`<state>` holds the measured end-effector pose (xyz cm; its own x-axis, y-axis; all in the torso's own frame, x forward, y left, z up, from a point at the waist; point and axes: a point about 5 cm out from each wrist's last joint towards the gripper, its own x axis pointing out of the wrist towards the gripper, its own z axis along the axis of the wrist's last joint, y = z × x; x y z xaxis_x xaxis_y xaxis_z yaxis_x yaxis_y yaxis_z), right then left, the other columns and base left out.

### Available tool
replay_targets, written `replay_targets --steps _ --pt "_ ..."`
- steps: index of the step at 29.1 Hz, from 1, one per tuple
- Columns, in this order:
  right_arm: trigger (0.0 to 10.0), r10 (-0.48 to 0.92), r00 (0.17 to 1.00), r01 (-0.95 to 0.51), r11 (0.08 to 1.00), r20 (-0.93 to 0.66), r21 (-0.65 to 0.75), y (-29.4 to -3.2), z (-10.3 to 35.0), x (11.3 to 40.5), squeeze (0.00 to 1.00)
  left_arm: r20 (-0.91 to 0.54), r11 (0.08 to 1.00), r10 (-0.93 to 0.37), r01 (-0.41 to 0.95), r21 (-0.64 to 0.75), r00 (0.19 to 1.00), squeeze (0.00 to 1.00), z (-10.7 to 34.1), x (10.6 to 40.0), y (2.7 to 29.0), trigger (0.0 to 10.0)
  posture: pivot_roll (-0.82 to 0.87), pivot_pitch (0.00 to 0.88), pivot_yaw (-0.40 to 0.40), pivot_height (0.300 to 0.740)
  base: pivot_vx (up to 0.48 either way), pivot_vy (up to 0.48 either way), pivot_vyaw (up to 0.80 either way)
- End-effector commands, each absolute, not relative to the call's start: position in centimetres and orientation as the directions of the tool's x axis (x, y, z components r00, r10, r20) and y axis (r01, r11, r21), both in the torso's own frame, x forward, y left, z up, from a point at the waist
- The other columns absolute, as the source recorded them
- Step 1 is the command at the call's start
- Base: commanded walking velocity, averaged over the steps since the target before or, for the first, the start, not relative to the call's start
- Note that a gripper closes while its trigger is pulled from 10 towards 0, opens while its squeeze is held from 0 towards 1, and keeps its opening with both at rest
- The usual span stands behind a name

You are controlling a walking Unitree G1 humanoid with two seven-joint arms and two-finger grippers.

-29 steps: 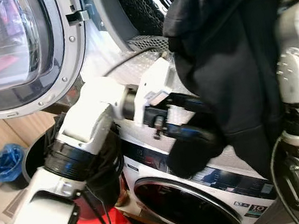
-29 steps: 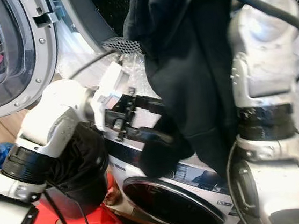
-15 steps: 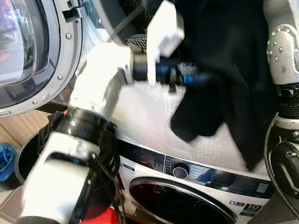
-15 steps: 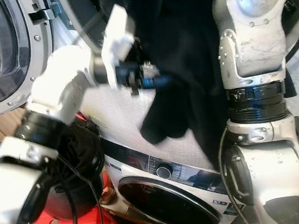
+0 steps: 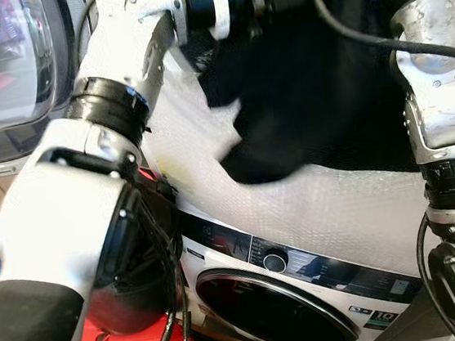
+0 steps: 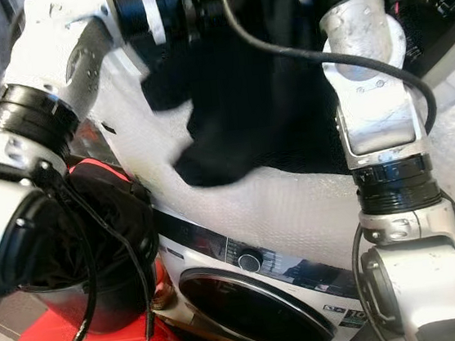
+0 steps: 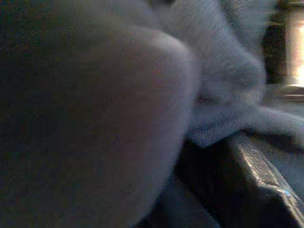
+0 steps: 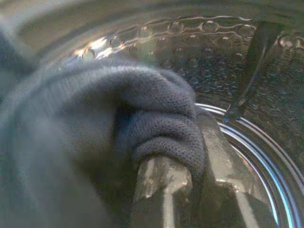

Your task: Clothes washing

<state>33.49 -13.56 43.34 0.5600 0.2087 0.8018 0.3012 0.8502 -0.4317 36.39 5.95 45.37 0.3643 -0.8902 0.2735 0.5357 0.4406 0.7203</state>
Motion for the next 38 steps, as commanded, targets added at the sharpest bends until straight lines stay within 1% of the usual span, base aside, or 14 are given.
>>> replay_targets --steps 1,2,5,8,9,21,27,28,29,30,32,35,36,38 --pt "10.0 0.220 0.541 0.321 0.838 0.812 -0.441 -13.4 43.6 33.1 0.00 0.316 0.491 -0.856 0.450 0.746 0.410 0.00 46.8 36.2 6.4 10.0 0.07 0.085 -0.031 0.740 0.000 0.000 0.00" --pt "10.0 0.239 0.539 0.324 0.826 0.808 -0.461 -13.3 43.5 32.9 1.00 0.316 0.517 -0.830 0.424 0.743 0.460 0.00 46.6 36.6 6.8 10.0 0.07 0.085 -0.031 0.740 0.000 0.000 0.00" --pt "10.0 0.327 0.546 0.272 0.802 0.771 -0.533 -12.8 43.1 32.6 1.00 0.301 0.534 -0.809 0.417 0.736 0.506 0.00 46.2 37.1 7.3 10.0 0.07 0.085 -0.031 0.740 0.000 0.000 0.00" --pt "10.0 0.591 0.560 0.073 0.662 0.580 -0.746 -11.7 41.0 31.4 1.00 0.242 0.560 -0.767 0.436 0.704 0.594 0.00 44.5 38.4 7.8 10.0 0.07 0.087 -0.035 0.740 0.000 0.000 0.00" --pt "10.0 0.622 0.561 0.061 0.627 0.547 -0.777 -11.7 40.6 31.2 0.00 0.223 0.558 -0.762 0.442 0.702 0.607 0.00 44.1 38.6 7.8 10.0 0.07 0.089 -0.036 0.740 0.000 0.000 0.00" --pt "10.0 0.691 0.672 -0.077 0.421 0.264 -0.904 -15.8 37.7 30.2 0.00 0.137 0.598 -0.670 0.420 0.683 0.730 0.00 42.3 39.9 8.4 10.0 0.06 0.097 -0.032 0.740 0.000 0.000 0.00" --pt "10.0 0.652 0.745 -0.105 0.324 0.142 -0.940 -16.9 36.2 30.9 0.00 0.153 0.597 -0.689 0.434 0.675 0.709 0.00 42.6 39.7 8.4 10.0 0.06 0.104 -0.034 0.740 0.000 0.000 0.00" --pt "10.0 0.636 0.757 -0.088 0.329 0.152 -0.940 -17.0 36.3 31.2 0.67 0.150 0.585 -0.700 0.441 0.681 0.698 0.00 42.6 39.6 8.3 10.0 0.06 0.104 -0.034 0.740 0.000 0.000 0.00" --pt "10.0 0.636 0.757 -0.088 0.329 0.152 -0.940 -17.0 36.3 31.2 0.67 0.150 0.585 -0.700 0.441 0.681 0.698 0.00 42.6 39.6 8.3 10.0 0.06 0.104 -0.034 0.740 0.000 0.000 0.00" --pt "10.0 0.632 0.754 -0.087 0.364 0.177 -0.928 -17.0 36.5 31.3 1.00 0.146 0.572 -0.716 0.453 0.684 0.683 0.00 42.6 39.5 8.1 10.0 0.07 0.104 -0.034 0.740 0.000 0.000 0.00" --pt "10.0 0.673 0.711 -0.144 0.424 0.204 -0.894 -16.4 36.8 30.9 1.00 0.131 0.541 -0.741 0.470 0.698 0.659 0.00 42.5 39.4 7.9 10.0 0.07 0.107 -0.037 0.740 0.000 0.000 0.00" --pt "10.0 0.803 0.518 -0.319 0.501 0.294 -0.805 -15.2 37.7 28.8 1.00 0.123 0.529 -0.745 0.469 0.707 0.656 0.00 42.2 39.4 7.8 10.0 0.08 0.111 -0.042 0.740 0.000 0.000 0.00" --pt "10.0 0.836 0.458 -0.362 0.487 0.303 -0.795 -15.1 37.7 28.0 0.00 0.122 0.530 -0.743 0.466 0.709 0.658 0.00 42.2 39.4 7.8 10.0 0.08 0.111 -0.042 0.740 0.000 0.000 0.00" --pt "10.0 0.864 0.374 -0.434 0.485 0.338 -0.759 -15.2 37.9 27.1 0.00 0.123 0.534 -0.736 0.461 0.709 0.665 0.00 42.1 39.5 7.9 10.0 0.08 0.111 -0.042 0.740 0.000 0.000 0.00"
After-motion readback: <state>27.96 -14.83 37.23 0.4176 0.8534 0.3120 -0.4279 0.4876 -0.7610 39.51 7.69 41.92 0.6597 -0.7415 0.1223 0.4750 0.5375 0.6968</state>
